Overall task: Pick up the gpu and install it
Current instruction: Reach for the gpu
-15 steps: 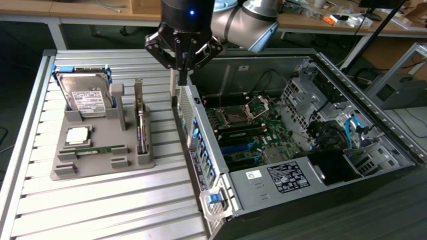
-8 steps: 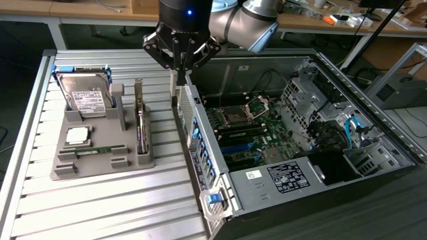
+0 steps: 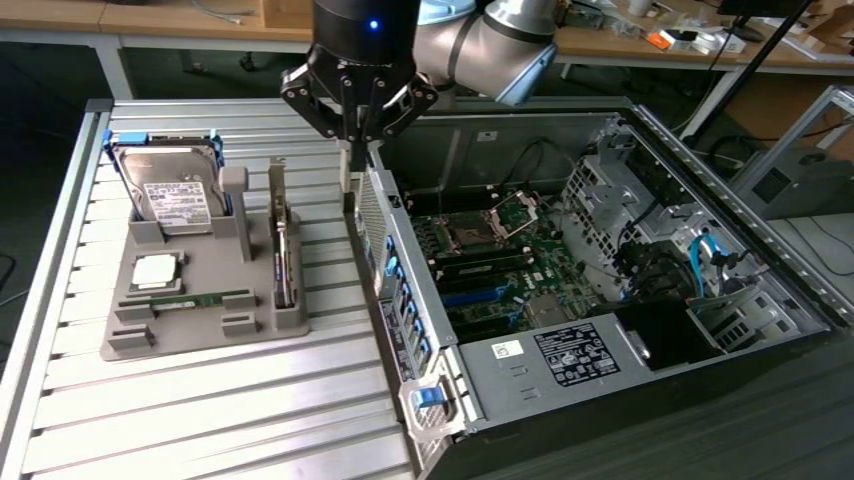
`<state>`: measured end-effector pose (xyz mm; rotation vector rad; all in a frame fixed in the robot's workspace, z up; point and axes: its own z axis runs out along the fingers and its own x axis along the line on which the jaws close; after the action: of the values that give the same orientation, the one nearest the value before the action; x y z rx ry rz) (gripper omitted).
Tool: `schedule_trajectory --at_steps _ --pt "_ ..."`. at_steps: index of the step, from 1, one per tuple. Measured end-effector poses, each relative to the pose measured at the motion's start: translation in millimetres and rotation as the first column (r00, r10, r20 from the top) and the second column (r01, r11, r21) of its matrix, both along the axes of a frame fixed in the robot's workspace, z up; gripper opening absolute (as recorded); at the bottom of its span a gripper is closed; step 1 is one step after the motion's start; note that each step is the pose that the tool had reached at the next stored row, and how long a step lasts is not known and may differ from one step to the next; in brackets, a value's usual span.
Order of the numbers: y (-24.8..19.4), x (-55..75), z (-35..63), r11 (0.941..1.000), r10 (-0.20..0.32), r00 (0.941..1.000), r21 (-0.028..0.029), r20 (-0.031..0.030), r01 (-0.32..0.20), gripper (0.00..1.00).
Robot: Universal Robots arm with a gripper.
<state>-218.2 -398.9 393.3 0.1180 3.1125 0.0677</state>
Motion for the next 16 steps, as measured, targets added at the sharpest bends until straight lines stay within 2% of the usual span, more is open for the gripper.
schedule_trajectory --at_steps 16 --pt "0.0 -6.3 0.0 1.0000 0.000 1.0000 -0.0001 0.0000 0.000 0.11"
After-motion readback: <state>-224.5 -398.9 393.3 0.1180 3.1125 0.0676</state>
